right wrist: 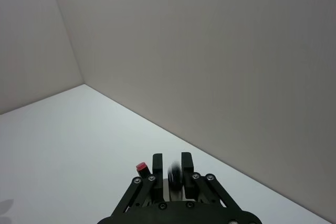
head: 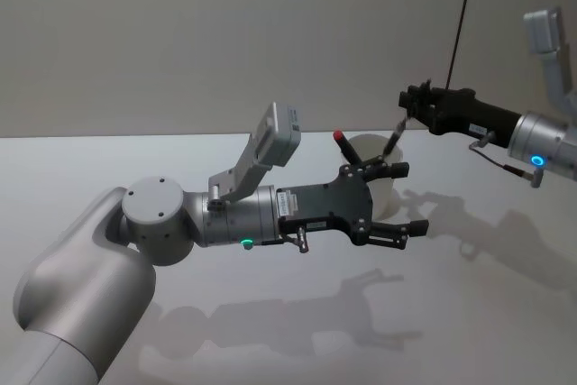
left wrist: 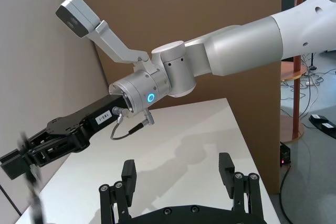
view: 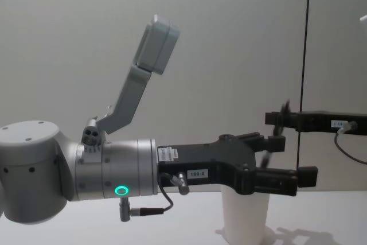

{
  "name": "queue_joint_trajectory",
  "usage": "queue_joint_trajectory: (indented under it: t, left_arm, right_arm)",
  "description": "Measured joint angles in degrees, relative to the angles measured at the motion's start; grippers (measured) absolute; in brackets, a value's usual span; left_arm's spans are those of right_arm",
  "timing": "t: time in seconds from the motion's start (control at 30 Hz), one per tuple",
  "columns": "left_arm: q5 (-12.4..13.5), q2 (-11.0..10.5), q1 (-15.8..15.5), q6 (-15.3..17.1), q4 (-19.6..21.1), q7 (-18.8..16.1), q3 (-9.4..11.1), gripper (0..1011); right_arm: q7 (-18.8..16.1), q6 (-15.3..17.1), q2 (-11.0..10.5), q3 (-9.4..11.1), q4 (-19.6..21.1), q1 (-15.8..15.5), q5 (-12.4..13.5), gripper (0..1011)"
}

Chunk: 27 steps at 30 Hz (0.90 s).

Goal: Place the pen into the pen holder.

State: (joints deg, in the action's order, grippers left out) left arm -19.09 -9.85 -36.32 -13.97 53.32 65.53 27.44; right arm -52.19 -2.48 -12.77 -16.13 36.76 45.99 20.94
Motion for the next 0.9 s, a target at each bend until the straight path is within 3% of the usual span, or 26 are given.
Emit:
queue_joint_trajectory:
  t: [0.2,0.27,0.5,0.6,0.9]
  left_arm:
    - [0.0,0.0,0.0,0.0,0.0,0.0,0.0,1000]
    - [0.0,0.0,0.0,0.0,0.0,0.0,0.0,1000]
    - [0.0,0.0,0.0,0.0,0.0,0.0,0.0,1000]
    - [0.0,0.0,0.0,0.0,0.0,0.0,0.0,1000]
    - [0.0,0.0,0.0,0.0,0.0,0.0,0.0,1000]
  right_arm:
    - [1.0,-0.1,0.4,-0.6,-0.3,0.0,0.6,328]
    - [1.3,-0.1,0.4,-0.7,-0.4,0.0,0.8,435]
    - [2.3,0.0,0.7,-1.1,-0.2,-0.1,1.8,612]
    - [2.6,0.2,0.7,-1.2,0.1,-0.3,2.1,754]
    - [3.5,0.7,0.4,-0.9,1.8,-1.1,2.9,963]
